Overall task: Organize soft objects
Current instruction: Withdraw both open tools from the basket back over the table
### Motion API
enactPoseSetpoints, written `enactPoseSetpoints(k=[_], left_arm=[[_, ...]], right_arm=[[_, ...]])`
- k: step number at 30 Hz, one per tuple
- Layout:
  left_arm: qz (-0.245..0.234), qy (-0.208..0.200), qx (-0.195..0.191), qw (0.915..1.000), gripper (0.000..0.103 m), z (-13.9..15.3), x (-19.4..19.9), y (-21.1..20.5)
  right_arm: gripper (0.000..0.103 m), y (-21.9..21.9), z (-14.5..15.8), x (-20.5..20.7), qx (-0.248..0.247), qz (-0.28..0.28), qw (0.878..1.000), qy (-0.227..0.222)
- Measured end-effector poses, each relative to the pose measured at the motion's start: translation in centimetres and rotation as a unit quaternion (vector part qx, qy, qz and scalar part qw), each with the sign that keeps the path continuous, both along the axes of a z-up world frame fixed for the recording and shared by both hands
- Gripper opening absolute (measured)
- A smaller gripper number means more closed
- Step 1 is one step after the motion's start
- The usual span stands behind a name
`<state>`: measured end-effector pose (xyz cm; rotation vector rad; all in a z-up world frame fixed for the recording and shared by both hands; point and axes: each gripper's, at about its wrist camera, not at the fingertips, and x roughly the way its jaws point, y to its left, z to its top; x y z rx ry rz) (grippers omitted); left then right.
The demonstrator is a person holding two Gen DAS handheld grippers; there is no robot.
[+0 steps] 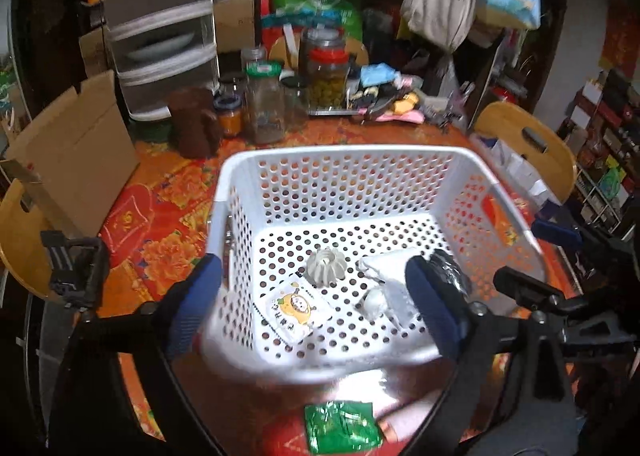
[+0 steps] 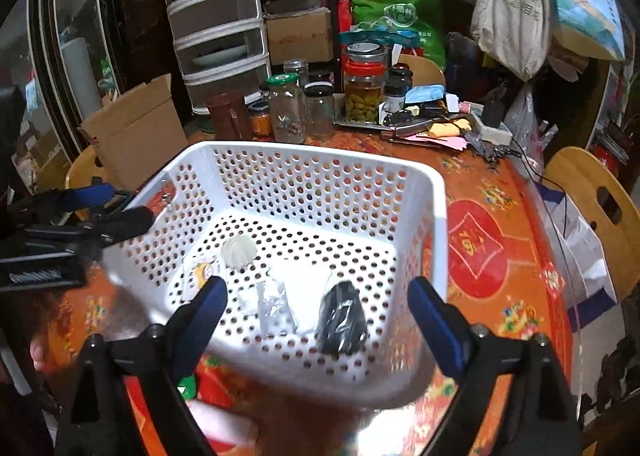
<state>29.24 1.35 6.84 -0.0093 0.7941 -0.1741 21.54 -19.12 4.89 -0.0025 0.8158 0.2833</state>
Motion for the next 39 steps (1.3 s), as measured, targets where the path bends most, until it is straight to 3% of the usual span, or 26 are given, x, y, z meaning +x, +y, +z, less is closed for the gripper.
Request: enactPoseSetpoints(k=[4,16,22,30,39], left_arm=[[-0.002,-0.007,-0.007,0.9999,0.098,0.7,-2.5,0.8],[0.016,-0.058,-0.001,0.9982,0.099,1.8,-11.2,1.5],[0.012,-0.058,-0.004,0.9983,0.099,1.1,-15.0,1.5],[0.007,-0.043,0.002,0.9990,0.099,-1.7,-18.2,0.8],[0.008,0.017,0.024,0.9995,0.099,-8.0,-18.0,-0.1]], right_arm=[[0.103,-0.5,0.7,-2.0,0.011,0.001,1.000,-0.013],[0.103,-0.3,2.9,-8.3,0.049,0.030,0.995,-0.077],[0.103,-0.2,2.2,-11.5,0.057,0.035,0.994,-0.082],[0.103,-0.2,-0.6,-14.5,0.067,0.029,0.995,-0.067],[0.103,0.2,-5.8,-16.8,0.089,0.026,0.996,-0.019]])
